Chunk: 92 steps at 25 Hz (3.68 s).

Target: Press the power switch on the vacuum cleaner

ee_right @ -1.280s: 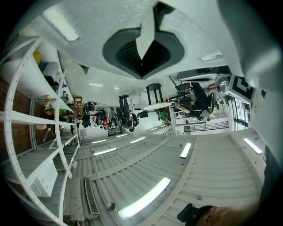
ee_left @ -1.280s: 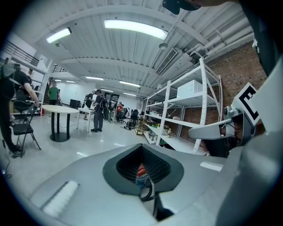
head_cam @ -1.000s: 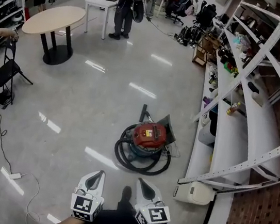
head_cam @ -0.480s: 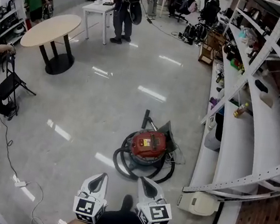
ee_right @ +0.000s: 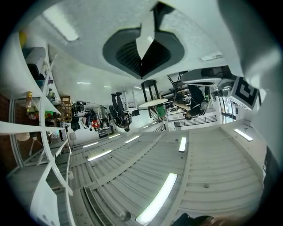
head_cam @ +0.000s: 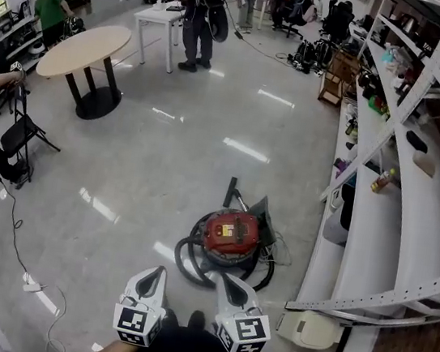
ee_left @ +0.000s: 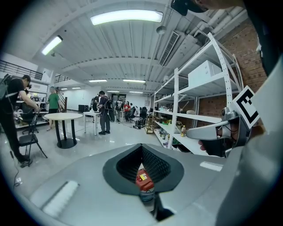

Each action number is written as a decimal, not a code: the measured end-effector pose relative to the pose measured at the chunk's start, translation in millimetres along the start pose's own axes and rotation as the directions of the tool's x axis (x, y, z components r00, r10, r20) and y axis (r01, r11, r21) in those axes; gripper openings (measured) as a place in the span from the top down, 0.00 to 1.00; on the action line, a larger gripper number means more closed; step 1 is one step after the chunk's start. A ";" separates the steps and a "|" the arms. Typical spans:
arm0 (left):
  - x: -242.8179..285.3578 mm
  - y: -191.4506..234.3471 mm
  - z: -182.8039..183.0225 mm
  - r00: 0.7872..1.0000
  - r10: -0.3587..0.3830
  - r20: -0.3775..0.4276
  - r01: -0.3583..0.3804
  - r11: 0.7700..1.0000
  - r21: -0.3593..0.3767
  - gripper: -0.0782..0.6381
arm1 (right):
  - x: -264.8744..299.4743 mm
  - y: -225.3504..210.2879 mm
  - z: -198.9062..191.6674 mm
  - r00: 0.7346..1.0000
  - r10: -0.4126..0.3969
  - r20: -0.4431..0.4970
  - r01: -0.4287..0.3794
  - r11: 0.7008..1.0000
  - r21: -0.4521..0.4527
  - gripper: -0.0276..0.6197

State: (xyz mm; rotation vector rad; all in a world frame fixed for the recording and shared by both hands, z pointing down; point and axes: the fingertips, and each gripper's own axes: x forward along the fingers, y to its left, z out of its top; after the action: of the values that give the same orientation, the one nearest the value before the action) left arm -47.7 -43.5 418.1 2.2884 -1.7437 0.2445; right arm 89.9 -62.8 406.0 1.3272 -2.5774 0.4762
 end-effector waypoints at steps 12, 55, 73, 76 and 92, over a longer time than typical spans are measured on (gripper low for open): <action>72.5 5.9 6.3 0.999 -0.051 -0.006 0.051 0.997 0.049 0.87 | 45.9 -48.6 0.5 0.997 -0.077 -0.018 0.077 0.997 0.020 0.97; 394.2 69.2 -285.2 0.841 -0.314 -0.440 0.370 0.928 0.045 0.87 | 343.7 -213.9 -285.7 0.812 -0.267 -0.519 0.401 0.902 0.164 0.97; 426.0 68.4 -358.6 0.773 -0.342 -0.534 0.435 0.899 0.053 0.87 | 375.8 -239.7 -368.3 0.727 -0.244 -0.642 0.439 0.884 0.161 0.97; 426.2 68.8 -359.9 0.765 -0.346 -0.543 0.446 0.893 0.059 0.87 | 378.4 -240.6 -375.4 0.712 -0.238 -0.661 0.444 0.882 0.160 0.97; 425.1 75.7 -351.0 0.766 -0.351 -0.539 0.437 0.899 0.036 0.87 | 390.0 -244.7 -384.5 0.664 -0.218 -0.716 0.425 0.897 0.121 0.97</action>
State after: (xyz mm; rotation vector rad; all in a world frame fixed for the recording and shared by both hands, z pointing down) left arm 0.4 -348.5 881.0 2.3300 -0.9726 0.8562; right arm 78.0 -345.7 934.9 1.3164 -1.6502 1.0615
